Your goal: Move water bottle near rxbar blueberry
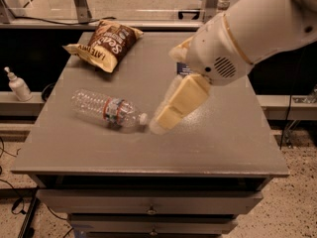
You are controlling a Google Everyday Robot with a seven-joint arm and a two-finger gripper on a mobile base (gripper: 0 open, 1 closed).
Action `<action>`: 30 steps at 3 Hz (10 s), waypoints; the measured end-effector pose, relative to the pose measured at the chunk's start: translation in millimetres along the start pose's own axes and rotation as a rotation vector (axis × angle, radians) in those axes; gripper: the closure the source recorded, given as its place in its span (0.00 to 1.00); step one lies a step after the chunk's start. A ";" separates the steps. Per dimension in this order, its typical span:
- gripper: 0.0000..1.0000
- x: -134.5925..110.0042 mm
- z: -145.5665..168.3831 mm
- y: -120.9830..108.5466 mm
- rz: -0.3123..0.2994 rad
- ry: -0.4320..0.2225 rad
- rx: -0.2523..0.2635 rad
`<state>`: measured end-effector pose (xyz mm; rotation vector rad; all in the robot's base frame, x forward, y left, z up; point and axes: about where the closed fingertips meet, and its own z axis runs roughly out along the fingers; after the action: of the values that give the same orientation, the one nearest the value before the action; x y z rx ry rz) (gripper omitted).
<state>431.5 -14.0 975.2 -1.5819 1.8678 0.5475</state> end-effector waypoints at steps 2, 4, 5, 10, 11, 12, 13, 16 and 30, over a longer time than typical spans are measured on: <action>0.00 -8.0 -0.3 1.7 -0.006 -0.036 0.009; 0.00 9.7 77.3 4.2 0.094 -0.094 0.018; 0.00 11.6 121.0 -0.5 0.165 -0.112 0.018; 0.48 16.6 170.6 -33.8 0.305 -0.132 0.151; 0.71 18.9 152.9 -36.7 0.294 -0.123 0.184; 0.93 27.6 122.9 -41.5 0.274 -0.095 0.218; 1.00 58.8 78.8 -45.4 0.282 -0.027 0.270; 1.00 115.3 5.7 -74.3 0.337 0.040 0.421; 0.00 185.7 -33.4 -248.7 0.349 0.090 0.570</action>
Offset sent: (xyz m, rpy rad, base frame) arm 0.0043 0.0007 0.0034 0.0647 -0.0244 -0.0045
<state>652.0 -218.4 891.0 -0.9286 2.1357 0.0629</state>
